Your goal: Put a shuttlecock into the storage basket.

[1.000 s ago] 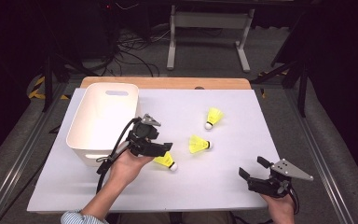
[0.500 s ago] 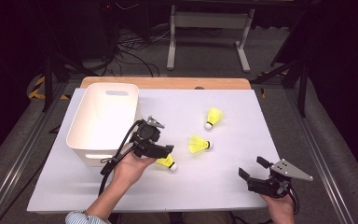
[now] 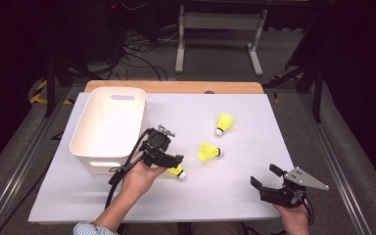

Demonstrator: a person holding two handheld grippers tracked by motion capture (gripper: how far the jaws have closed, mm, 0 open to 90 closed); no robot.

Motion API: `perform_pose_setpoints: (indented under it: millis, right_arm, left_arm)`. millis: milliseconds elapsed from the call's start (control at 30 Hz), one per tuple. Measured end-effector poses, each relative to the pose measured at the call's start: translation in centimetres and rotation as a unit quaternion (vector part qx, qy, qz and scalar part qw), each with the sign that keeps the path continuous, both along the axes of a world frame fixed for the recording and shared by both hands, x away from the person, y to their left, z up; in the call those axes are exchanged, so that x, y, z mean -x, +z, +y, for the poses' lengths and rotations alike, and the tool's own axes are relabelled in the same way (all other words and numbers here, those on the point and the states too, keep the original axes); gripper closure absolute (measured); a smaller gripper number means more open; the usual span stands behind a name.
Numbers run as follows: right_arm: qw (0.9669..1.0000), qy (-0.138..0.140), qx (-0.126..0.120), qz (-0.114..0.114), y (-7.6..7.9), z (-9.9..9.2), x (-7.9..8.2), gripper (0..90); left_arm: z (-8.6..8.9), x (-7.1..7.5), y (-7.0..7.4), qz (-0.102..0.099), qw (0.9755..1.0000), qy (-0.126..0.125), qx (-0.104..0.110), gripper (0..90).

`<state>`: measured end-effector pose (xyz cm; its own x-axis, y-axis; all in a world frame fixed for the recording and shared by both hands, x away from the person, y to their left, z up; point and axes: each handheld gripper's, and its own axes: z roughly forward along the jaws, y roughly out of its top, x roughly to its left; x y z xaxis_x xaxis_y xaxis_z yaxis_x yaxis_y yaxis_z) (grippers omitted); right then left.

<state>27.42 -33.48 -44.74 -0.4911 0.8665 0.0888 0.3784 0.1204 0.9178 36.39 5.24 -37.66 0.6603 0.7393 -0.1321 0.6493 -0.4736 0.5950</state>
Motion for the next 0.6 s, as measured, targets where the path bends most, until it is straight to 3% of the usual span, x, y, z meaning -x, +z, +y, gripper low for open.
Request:
perform_pose_setpoints:
  millis: [600]
  right_arm:
    - [0.9999,-0.001,0.009,-0.004,0.0,0.2,0.1,11.9]
  left_arm:
    - [-0.1,-0.4,-1.6,0.019,0.9995,0.022,-0.015,33.5]
